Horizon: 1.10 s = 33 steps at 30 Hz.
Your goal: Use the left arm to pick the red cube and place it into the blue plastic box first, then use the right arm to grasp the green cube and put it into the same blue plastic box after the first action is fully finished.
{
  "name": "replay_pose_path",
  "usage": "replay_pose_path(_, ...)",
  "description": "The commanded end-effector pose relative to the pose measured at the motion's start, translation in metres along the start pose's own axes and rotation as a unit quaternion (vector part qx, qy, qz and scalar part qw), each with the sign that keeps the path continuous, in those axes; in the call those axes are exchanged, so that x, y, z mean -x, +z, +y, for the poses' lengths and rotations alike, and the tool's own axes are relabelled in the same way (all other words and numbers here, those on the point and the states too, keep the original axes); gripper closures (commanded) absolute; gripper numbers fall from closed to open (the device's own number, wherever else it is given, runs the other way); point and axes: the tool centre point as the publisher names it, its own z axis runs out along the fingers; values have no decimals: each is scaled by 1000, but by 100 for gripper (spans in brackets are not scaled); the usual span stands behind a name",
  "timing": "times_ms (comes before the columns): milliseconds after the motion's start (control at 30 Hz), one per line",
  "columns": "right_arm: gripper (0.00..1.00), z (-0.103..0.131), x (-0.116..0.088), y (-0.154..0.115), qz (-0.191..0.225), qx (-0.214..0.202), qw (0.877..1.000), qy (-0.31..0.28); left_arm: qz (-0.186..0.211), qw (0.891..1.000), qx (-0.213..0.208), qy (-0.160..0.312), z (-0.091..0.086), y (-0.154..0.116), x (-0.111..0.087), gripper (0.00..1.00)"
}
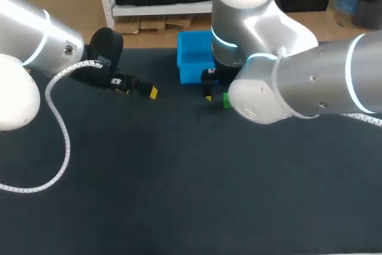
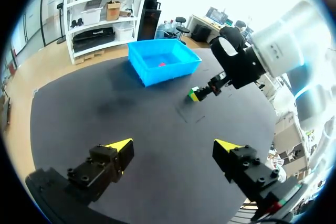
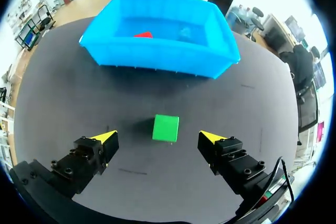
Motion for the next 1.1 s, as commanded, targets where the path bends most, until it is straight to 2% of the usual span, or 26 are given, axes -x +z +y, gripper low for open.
replay_pose_path(33, 0, -3, 10, 5, 6, -2, 1000, 1, -2, 1000, -4, 1, 2, 0, -1, 0)
replay_pose_path(300, 0, -11, 15, 16, 11, -6, 1000, 7, -2, 1000, -4, 1, 2, 0, -1, 0)
replay_pose_path(767, 0, -11, 18, 33, 27, -9, 1000, 6, -2, 1000, -4, 1, 2, 0, -1, 0)
replay_pose_path(1100, 0, -11, 12, 40, 39, -12, 999, 3, -2, 1000, -4, 1, 2, 0, -1, 0)
